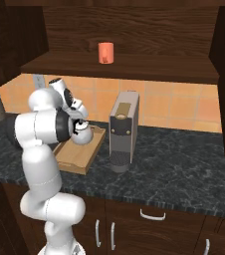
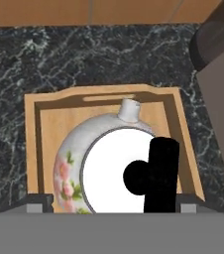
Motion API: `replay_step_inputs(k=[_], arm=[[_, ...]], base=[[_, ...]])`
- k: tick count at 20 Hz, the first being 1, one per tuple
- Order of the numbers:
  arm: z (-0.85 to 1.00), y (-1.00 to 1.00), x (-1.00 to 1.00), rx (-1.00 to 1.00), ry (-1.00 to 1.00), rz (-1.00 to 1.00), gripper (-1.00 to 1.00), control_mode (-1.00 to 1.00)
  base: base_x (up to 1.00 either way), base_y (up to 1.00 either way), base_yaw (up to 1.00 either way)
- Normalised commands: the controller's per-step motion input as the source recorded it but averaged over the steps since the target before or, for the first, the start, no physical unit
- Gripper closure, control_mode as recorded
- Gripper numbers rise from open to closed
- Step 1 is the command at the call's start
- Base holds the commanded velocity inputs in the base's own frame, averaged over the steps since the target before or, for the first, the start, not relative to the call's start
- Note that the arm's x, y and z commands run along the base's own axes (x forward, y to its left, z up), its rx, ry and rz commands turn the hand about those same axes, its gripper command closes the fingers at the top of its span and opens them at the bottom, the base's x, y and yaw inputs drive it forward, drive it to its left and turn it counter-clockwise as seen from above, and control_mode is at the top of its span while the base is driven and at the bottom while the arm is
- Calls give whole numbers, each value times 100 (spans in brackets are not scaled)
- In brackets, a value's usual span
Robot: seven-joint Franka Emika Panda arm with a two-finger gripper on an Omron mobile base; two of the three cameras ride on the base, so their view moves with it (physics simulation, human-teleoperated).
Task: Pick the kettle from the counter and place it on the tray. Then pick the mug from the cabinet and place it on the tray. Then close the cabinet doors.
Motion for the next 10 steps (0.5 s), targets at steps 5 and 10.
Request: replay_step_inputs(k=[5, 10], arm=[[10, -11, -36, 0, 0, 0, -100, -100], [5, -12, -49, 2, -8, 0, -100, -100]], base=[[0, 0, 0], [0, 0, 0]])
